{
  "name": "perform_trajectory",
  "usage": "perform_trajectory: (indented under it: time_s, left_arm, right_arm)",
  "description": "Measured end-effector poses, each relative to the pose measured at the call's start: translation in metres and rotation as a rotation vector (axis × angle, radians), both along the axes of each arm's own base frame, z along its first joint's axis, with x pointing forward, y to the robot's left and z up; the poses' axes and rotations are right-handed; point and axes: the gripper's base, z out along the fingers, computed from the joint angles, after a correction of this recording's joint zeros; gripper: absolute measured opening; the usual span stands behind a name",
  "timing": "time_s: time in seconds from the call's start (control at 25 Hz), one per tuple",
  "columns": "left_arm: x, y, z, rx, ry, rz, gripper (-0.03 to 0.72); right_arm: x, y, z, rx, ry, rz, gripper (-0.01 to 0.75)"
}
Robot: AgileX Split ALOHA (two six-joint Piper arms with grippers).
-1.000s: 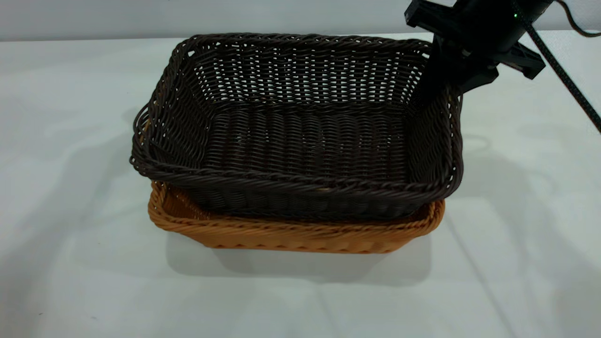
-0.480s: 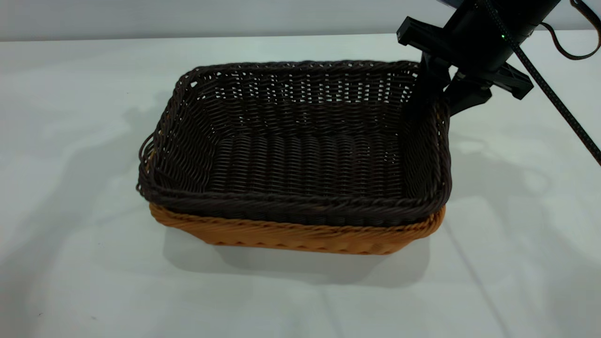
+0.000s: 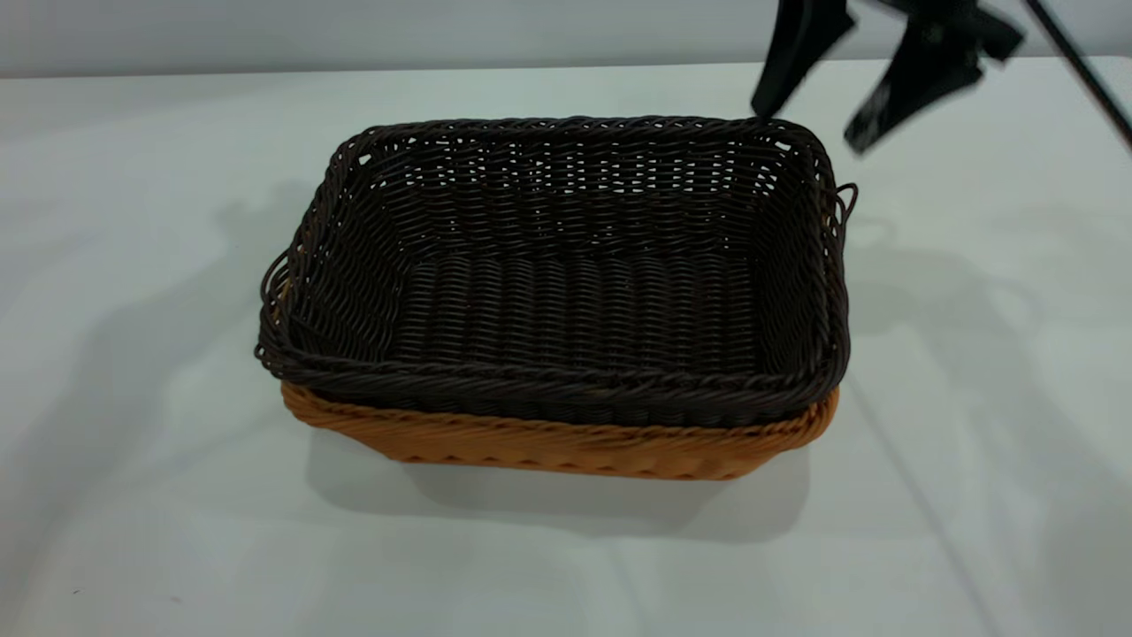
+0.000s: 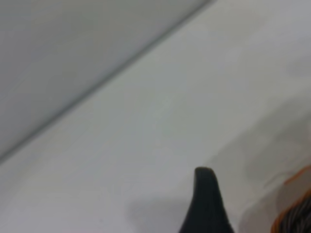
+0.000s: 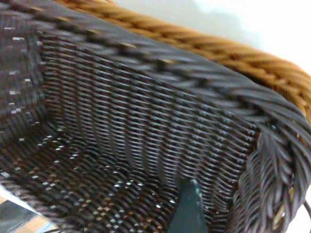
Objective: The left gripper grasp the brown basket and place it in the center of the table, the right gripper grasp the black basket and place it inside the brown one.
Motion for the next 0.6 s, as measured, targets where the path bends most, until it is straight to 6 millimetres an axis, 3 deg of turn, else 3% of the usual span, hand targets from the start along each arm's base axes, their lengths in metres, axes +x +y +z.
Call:
perform_trajectory:
  time_s: [0.12, 0.24, 0.4, 0.6]
  left_arm:
    - [-0.019, 0.003, 0.038, -0.024, -0.074, 0.000, 0.489]
    - [-0.043, 0.006, 0.071, -0.051, -0.106, -0.001, 0.489]
    - [-0.076, 0.013, 0.105, -0.046, -0.133, 0.006, 0.489]
    - [-0.112, 0.024, 0.139, -0.091, -0.177, 0.105, 0.489]
  right_arm:
    - [0.004, 0.002, 0.043, 0.026, -0.078, 0.031, 0.541]
    - [-0.009, 0.000, 0.091, 0.047, -0.154, 0.061, 0.541]
    - [-0.041, -0.005, 0.157, 0.066, -0.289, 0.087, 0.541]
    - [-0.098, -0.016, 0.235, 0.096, -0.497, 0.097, 0.542]
